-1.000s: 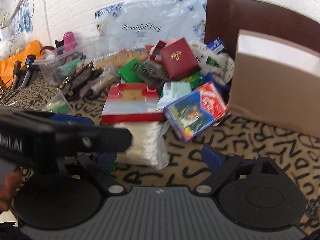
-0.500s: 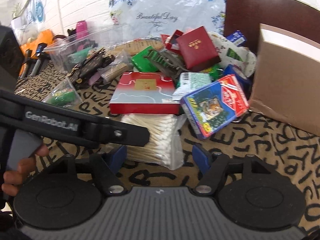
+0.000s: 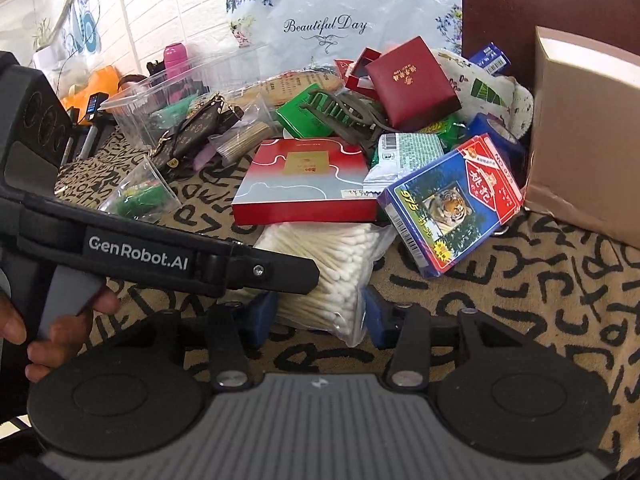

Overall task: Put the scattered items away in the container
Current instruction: 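Grasp the bag of cotton swabs with the left gripper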

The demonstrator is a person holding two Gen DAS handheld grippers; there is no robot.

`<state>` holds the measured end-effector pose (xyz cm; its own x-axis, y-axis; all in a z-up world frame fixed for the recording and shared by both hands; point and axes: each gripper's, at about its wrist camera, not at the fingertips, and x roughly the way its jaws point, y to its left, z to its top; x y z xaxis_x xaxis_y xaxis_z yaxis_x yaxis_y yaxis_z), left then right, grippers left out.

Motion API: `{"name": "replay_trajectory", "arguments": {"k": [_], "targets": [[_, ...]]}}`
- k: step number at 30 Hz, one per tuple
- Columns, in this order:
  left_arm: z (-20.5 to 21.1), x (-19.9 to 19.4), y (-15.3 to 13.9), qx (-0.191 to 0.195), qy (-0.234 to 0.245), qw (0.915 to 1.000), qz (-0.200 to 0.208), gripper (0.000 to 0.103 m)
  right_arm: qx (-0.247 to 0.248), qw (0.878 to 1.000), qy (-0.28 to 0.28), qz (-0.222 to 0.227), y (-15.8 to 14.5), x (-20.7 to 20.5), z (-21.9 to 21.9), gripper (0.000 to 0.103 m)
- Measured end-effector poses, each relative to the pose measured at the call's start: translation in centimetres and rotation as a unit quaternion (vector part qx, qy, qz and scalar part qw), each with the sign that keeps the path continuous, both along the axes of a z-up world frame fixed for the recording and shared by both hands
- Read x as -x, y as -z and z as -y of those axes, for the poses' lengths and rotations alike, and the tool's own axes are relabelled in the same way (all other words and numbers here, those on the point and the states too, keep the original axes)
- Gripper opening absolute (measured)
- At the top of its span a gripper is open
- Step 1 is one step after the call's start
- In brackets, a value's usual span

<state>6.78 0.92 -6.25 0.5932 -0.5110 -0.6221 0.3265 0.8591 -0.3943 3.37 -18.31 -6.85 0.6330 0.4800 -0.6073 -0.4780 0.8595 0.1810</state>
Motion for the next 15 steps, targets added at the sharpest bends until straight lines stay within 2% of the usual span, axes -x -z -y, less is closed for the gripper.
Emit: {"name": "replay_trajectory", "arguments": {"k": [4, 11, 15], "targets": [[0.15, -0.02, 0.00, -0.010, 0.005, 0.9999, 0.004, 0.054, -0.007, 1.000, 0.004, -0.006, 0.25, -0.24, 0.03, 0.048], [0.05, -0.01, 0.10, -0.006, 0.001, 1.0000, 0.005, 0.054, -0.008, 1.000, 0.009, -0.003, 0.17, -0.03, 0.02, 0.034], [0.17, -0.02, 0.01, -0.012, 0.005, 0.9999, 0.006, 0.051, -0.012, 1.000, 0.014, -0.004, 0.22, 0.06, 0.18, 0.031]]}}
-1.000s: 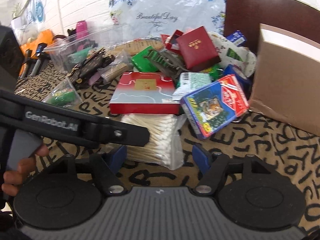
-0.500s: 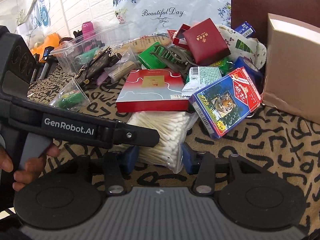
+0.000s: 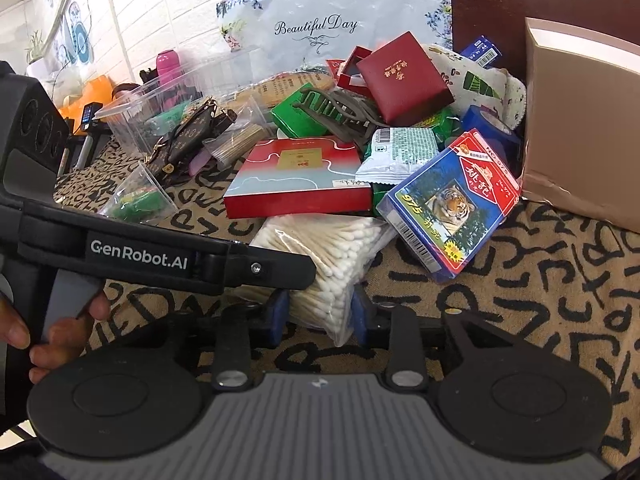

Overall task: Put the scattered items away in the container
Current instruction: 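Grasp the bag of cotton swabs with the left gripper, then carry the cotton swab bag into the tan box and open the left gripper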

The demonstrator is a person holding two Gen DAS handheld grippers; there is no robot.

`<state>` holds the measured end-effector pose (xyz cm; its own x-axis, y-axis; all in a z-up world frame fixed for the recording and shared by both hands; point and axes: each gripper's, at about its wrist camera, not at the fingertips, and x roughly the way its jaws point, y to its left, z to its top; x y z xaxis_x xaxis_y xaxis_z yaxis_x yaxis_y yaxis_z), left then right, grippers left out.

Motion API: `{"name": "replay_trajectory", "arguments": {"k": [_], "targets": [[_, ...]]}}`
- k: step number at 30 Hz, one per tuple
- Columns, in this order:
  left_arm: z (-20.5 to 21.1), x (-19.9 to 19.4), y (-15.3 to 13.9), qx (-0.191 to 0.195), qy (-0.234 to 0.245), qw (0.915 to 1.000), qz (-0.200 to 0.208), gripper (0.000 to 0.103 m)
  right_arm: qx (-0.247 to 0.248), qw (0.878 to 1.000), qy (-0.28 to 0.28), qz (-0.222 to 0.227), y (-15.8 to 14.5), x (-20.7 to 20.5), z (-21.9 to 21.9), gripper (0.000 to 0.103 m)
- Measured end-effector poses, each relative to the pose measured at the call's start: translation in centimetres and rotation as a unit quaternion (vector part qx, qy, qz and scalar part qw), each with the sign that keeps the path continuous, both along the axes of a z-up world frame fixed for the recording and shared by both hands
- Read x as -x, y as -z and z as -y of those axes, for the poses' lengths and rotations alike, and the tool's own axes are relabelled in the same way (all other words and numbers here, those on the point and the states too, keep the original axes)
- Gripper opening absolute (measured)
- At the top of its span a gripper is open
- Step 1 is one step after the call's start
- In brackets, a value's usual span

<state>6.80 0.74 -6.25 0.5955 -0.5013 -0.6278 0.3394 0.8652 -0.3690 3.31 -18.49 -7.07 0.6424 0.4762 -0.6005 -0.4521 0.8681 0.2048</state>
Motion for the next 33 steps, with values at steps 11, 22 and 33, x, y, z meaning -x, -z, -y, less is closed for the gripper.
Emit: {"name": "replay_trajectory", "arguments": {"k": [11, 22, 33], "targets": [[0.1, 1.8, -1.5, -0.013, -0.005, 0.9997, -0.022, 0.043, -0.003, 1.000, -0.018, -0.010, -0.9, 1.5, 0.6, 0.029], [3.5, 2.6, -6.8, 0.012, 0.038, 0.9978, 0.053, 0.042, -0.003, 0.998, 0.011, 0.056, -5.8, 3.7, 4.4, 0.029], [8.5, -1.0, -12.8, 0.044, 0.064, 0.9868, 0.142, 0.041, 0.023, 0.985, 0.054, 0.163, -12.1, 1.5, 8.6, 0.029]]}}
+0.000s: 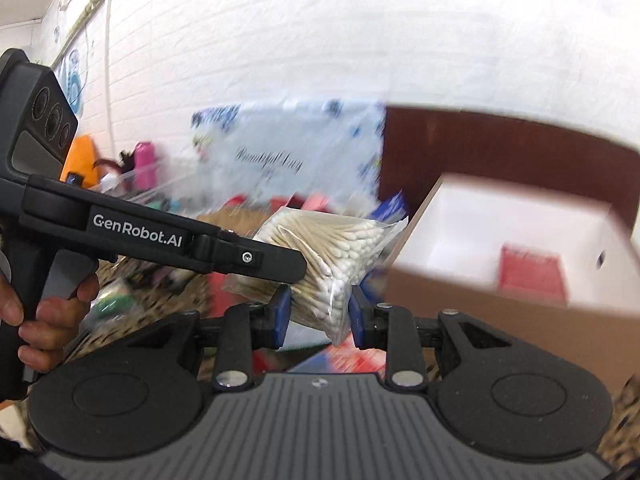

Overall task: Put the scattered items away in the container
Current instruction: 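Carry the cotton swab bag into the tan box and open the left gripper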

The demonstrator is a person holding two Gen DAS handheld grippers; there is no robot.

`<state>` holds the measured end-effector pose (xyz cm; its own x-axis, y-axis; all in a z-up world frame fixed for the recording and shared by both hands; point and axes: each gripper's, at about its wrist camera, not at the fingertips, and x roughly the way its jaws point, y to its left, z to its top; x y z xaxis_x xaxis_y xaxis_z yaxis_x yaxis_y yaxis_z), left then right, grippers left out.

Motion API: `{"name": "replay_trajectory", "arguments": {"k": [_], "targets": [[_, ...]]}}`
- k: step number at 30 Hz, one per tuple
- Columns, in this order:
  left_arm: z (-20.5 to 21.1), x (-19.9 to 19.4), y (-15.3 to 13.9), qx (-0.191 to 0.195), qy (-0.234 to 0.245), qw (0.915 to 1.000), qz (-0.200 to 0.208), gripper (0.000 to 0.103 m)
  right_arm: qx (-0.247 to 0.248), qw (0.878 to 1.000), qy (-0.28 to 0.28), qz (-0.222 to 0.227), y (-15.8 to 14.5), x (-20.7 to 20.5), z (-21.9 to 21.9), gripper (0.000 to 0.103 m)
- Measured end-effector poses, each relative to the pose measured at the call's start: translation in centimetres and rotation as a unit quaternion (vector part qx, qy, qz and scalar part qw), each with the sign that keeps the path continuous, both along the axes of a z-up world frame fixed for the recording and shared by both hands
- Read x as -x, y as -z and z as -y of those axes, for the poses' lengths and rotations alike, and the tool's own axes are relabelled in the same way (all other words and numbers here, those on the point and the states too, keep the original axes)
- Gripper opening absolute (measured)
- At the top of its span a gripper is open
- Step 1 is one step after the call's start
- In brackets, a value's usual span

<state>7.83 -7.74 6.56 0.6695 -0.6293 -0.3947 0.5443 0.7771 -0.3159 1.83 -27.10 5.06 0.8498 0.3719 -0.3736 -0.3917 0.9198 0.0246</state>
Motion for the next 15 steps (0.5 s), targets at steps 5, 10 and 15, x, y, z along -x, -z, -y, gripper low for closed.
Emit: {"name": "replay_trajectory", "arguments": {"k": [5, 10, 15], "targets": [[3.4, -4.1, -1.8, 0.011, 0.011, 0.9998, 0.012, 0.042, 0.005, 0.999, 0.029, 0.022, -2.3, -3.6, 2.5, 0.029], [6.9, -8.5, -1.8, -0.003, 0.020, 0.9998, 0.005, 0.042, 0.003, 0.999, 0.053, -0.005, -3.2, -8.5, 5.2, 0.029], [9.5, -12.5, -0.5, -0.019, 0.016, 0.9992, -0.032, 0.042, 0.016, 0.997, 0.063, -0.050, -2.2, -13.3, 7.0, 0.030]]}}
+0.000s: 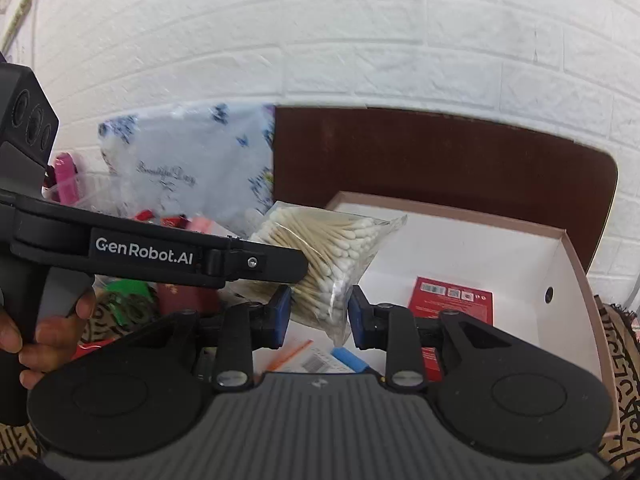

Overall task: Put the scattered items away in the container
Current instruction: 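Carry the cotton swab bag into the tan box and open the left gripper, then withdraw the left gripper from the tan box to the blue tiger card box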

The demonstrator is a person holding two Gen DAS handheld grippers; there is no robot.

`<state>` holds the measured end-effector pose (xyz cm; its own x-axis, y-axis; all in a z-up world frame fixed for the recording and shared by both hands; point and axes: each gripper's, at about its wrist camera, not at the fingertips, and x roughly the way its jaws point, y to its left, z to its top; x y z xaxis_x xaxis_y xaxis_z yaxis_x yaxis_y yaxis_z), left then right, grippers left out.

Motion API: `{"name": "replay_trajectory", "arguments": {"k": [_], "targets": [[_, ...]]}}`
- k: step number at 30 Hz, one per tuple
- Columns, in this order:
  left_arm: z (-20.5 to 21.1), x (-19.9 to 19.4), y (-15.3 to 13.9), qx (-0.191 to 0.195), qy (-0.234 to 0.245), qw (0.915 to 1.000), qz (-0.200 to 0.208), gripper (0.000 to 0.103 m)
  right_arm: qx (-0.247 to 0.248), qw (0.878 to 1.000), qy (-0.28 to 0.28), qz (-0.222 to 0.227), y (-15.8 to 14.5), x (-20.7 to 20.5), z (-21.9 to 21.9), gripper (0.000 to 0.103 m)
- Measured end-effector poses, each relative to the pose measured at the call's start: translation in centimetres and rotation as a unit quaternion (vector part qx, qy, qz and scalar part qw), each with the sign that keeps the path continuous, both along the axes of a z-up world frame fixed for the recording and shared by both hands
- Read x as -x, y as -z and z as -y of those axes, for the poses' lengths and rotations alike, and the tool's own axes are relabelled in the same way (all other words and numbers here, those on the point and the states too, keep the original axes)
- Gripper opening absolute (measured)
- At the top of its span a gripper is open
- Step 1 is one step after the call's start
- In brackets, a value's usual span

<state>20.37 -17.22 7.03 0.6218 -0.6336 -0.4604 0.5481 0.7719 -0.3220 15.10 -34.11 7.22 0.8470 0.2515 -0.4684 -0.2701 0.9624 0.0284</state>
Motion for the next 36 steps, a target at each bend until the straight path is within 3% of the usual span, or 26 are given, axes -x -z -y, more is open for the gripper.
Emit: {"name": "replay_trajectory", "arguments": {"k": [7, 12, 14, 15, 16, 17, 18, 19, 20, 26, 36], "targets": [[2.3, -4.7, 1.8, -0.030, -0.014, 0.9986, -0.041, 0.042, -0.006, 0.997, 0.006, -0.082, 2.1, -5.7, 2.1, 0.030], [2.9, -6.4, 2.1, -0.052, -0.026, 0.9976, -0.038, 0.042, 0.009, 0.994, 0.001, -0.107, 2.6, -8.8, 1.8, 0.030], [2.9, -7.0, 2.0, -0.048, -0.029, 0.9977, -0.038, 0.053, 0.020, 0.994, -0.003, -0.112, 2.7, -9.6, 1.6, 0.032], [2.9, -7.2, 1.9, -0.036, -0.020, 0.9983, -0.042, 0.065, 0.025, 0.993, -0.001, -0.113, 2.7, -10.0, 1.4, 0.033], [2.7, -7.3, 1.8, -0.020, -0.010, 0.9985, -0.049, 0.078, 0.030, 0.993, 0.002, -0.115, 2.8, -10.4, 1.1, 0.046], [2.6, -7.3, 1.6, -0.005, -0.001, 0.9985, -0.054, 0.083, 0.035, 0.993, 0.005, -0.116, 2.9, -10.8, 0.9, 0.059], [2.4, -7.2, 1.5, 0.001, 0.001, 0.9985, -0.055, 0.096, 0.038, 0.993, 0.009, -0.111, 2.9, -10.9, 0.7, 0.063], [2.4, -7.0, 1.4, -0.002, -0.001, 0.9986, -0.052, 0.102, 0.042, 0.994, 0.011, -0.105, 2.9, -10.8, 0.6, 0.074], [2.3, -6.8, 1.3, -0.001, 0.002, 0.9990, -0.045, 0.102, 0.045, 0.994, 0.012, -0.100, 2.9, -10.8, 0.4, 0.080], [1.9, -6.2, 1.4, 0.002, 0.006, 0.9993, -0.037, 0.102, 0.051, 0.994, 0.022, -0.090, 2.8, -10.3, 0.2, 0.085], [1.1, -3.7, 0.4, -0.004, -0.004, 0.9998, -0.022, 0.102, 0.036, 0.996, 0.033, -0.078, 2.0, -7.9, -0.2, 0.086]]}}
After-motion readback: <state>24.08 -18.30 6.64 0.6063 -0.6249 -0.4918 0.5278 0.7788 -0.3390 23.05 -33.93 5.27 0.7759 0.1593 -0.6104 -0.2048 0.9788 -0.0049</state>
